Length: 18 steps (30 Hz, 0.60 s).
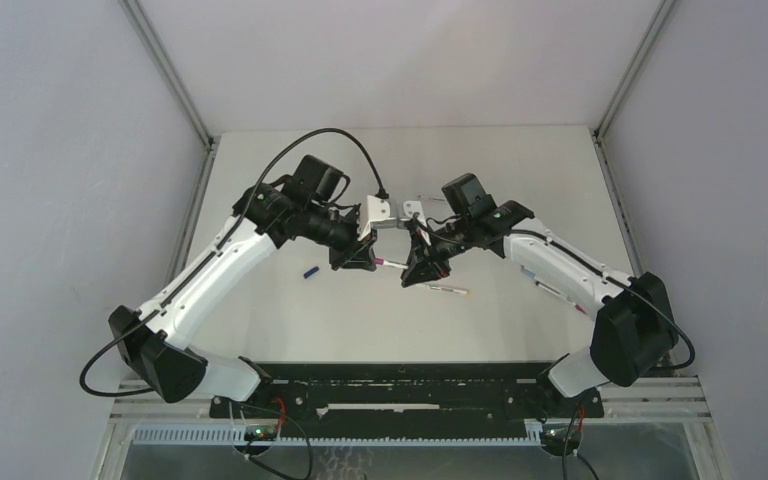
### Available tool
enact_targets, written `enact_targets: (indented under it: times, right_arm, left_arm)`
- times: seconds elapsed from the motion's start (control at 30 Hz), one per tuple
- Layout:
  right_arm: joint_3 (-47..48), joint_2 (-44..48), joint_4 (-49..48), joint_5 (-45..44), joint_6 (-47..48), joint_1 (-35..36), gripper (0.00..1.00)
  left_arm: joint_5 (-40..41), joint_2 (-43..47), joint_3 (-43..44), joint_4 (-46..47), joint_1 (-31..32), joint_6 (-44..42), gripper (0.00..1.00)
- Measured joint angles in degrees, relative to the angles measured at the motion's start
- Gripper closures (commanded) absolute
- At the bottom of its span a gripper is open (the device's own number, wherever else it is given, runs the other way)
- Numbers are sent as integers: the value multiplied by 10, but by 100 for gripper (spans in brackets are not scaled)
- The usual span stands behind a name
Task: Open the pen caps
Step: Open the pen cap from the pen.
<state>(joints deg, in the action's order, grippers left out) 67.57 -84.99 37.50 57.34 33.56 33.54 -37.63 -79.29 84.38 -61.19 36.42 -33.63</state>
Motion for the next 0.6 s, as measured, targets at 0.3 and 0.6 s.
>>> enact_targets:
  times: [0.3, 0.6]
  right_arm:
    - [-41, 42, -44, -40, 2, 0, 100]
    - [-81, 79, -86, -83, 13, 3, 100]
  left_arm:
    - [-6, -11, 1, 8, 2, 0, 100]
    - [-17, -24, 2, 10, 5, -6, 100]
